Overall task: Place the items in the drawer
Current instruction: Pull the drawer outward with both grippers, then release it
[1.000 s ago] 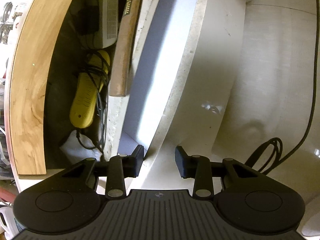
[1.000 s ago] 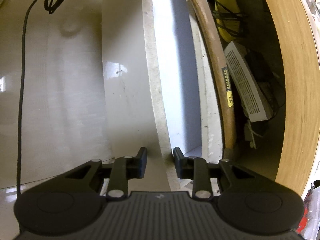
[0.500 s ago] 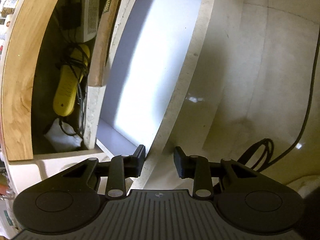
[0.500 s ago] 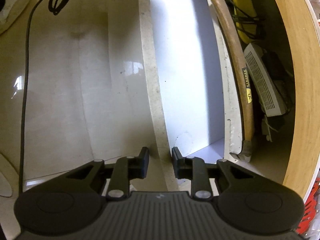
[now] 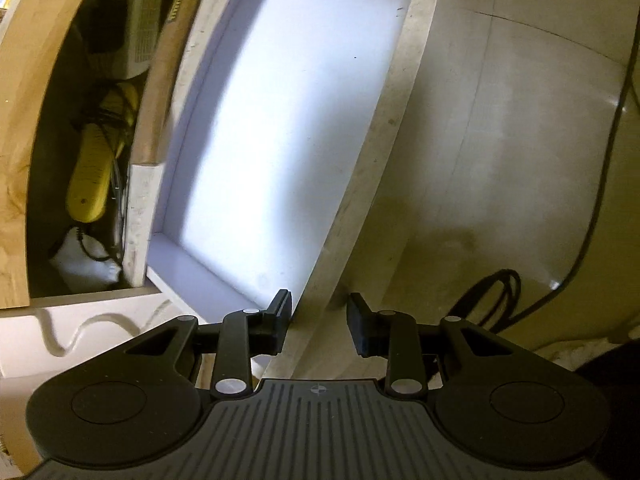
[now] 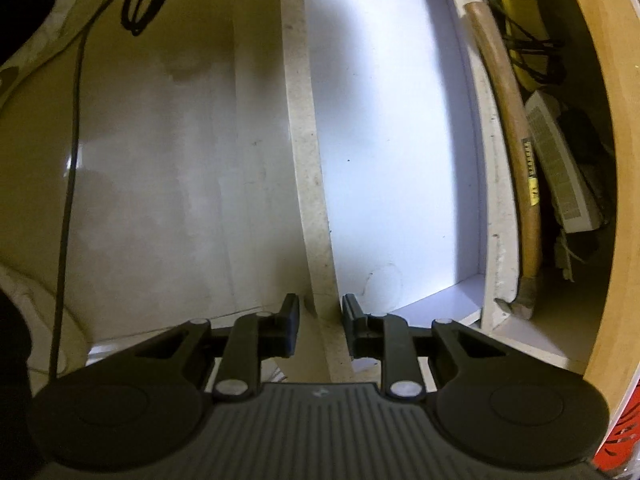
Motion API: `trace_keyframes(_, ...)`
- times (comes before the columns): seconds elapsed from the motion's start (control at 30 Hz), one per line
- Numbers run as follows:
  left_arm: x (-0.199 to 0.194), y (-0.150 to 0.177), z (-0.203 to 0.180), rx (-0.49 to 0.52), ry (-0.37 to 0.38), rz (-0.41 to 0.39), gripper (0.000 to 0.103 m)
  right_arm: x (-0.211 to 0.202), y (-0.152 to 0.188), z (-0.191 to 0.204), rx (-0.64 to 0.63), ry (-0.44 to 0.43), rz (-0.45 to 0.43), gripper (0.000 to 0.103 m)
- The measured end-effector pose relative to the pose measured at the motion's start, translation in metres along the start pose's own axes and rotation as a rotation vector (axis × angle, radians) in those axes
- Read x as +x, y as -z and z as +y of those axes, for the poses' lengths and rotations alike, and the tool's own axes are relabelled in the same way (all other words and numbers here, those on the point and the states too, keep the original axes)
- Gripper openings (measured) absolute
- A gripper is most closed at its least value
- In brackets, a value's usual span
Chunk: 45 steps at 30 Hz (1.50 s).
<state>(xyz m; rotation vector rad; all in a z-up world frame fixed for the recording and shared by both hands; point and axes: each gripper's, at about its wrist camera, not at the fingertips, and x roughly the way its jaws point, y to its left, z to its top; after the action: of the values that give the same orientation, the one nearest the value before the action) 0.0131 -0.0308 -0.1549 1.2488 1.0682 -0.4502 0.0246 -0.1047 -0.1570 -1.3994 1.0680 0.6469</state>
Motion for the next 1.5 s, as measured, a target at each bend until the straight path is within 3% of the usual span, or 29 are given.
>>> trace_keyframes(0.47,0.000,-0.001,0.007,-0.037,0.009,0.007,0.032,-0.004,0.004,-0.002,0.046,-0.013,-0.018,0.028)
trace_keyframes(0.53,0.000,-0.001,0.006,-0.045,-0.002,0.008,0.033,-0.006,0.005,-0.009,0.101,-0.029,-0.032,0.044)
trace_keyframes(0.57,0.000,-0.001,0.005,-0.044,-0.012,0.012,0.034,-0.008,0.006,-0.012,0.135,-0.035,-0.043,0.078)
trace_keyframes(0.6,0.000,-0.002,0.004,-0.046,-0.025,0.015,0.044,-0.010,0.006,-0.016,0.169,-0.040,-0.054,0.103)
trace_keyframes(0.67,-0.002,-0.004,0.001,-0.056,-0.062,0.008,0.061,-0.019,0.006,-0.022,0.222,-0.062,-0.111,0.102)
trace_keyframes(0.8,-0.015,-0.007,0.003,-0.111,-0.086,-0.052,0.075,-0.026,0.002,-0.028,0.306,-0.096,-0.145,0.102)
trace_keyframes(0.93,-0.025,-0.012,0.006,-0.179,-0.095,-0.070,0.076,-0.024,-0.002,-0.026,0.317,-0.117,-0.115,0.102)
trace_keyframes(1.13,-0.026,-0.016,0.014,-0.290,-0.026,-0.025,0.076,-0.025,-0.005,-0.026,0.375,-0.125,-0.090,0.103)
trace_keyframes(1.5,-0.031,-0.003,0.050,-0.689,0.097,-0.015,0.075,-0.036,0.001,-0.049,0.708,-0.150,-0.091,0.102)
